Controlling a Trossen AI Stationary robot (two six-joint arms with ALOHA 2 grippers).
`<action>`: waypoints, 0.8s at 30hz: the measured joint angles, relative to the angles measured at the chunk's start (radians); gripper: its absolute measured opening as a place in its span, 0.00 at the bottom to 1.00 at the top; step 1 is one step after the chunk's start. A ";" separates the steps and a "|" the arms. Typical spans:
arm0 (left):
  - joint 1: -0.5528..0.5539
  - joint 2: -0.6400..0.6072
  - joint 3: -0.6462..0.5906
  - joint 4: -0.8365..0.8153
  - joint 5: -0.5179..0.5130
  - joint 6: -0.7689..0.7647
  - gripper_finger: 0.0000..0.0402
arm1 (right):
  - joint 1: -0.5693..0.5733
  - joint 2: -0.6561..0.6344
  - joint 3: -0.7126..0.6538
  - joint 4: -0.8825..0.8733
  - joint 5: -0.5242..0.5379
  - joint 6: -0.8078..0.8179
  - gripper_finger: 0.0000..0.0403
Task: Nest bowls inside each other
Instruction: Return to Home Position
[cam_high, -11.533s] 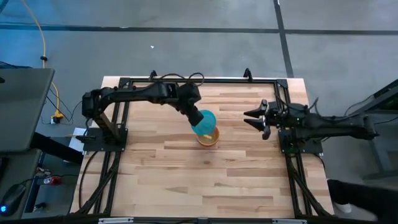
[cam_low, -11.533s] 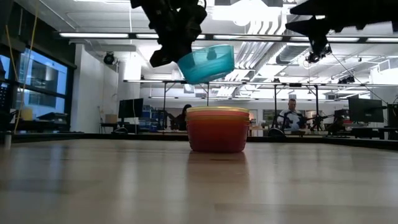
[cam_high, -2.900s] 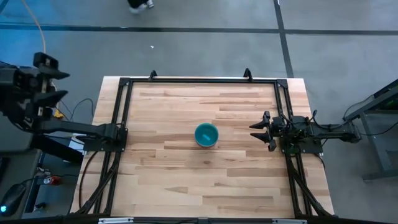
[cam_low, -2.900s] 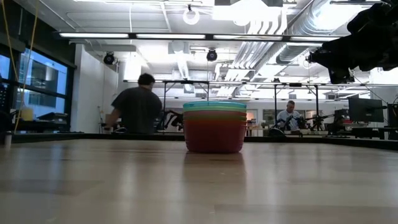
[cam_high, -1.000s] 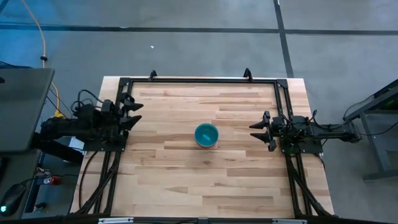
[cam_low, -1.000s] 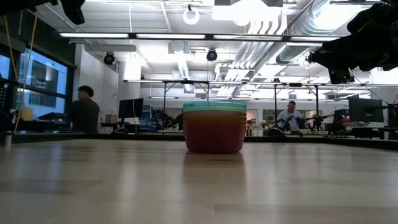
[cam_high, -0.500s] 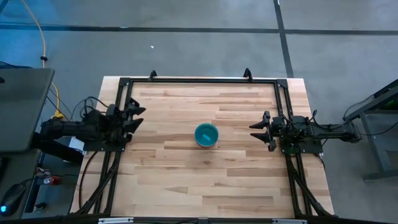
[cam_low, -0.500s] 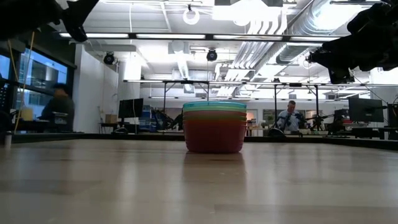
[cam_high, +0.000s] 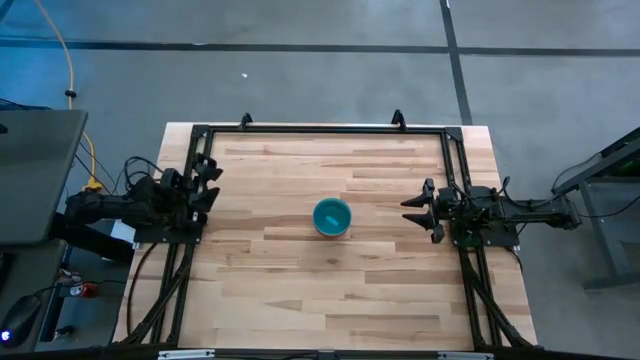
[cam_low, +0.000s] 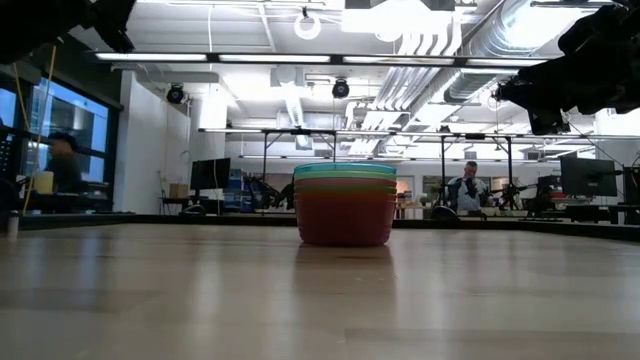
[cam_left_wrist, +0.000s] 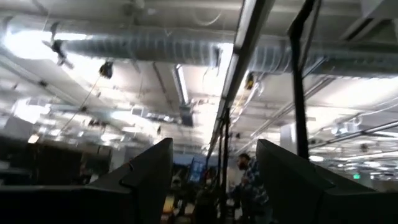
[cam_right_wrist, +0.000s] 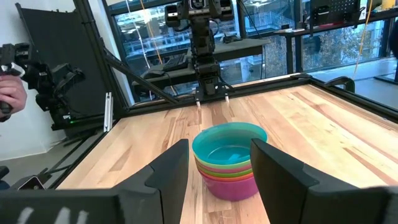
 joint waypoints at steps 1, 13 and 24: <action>0.000 -0.001 0.000 0.016 0.014 0.005 0.55 | 0.000 0.000 0.000 0.000 0.000 0.000 0.41; 0.000 -0.103 0.000 0.095 0.037 0.133 0.55 | 0.000 0.000 0.000 0.000 0.000 0.000 0.41; 0.001 -0.158 0.000 -0.128 0.053 0.056 0.55 | 0.000 0.000 0.000 0.000 0.000 0.000 0.41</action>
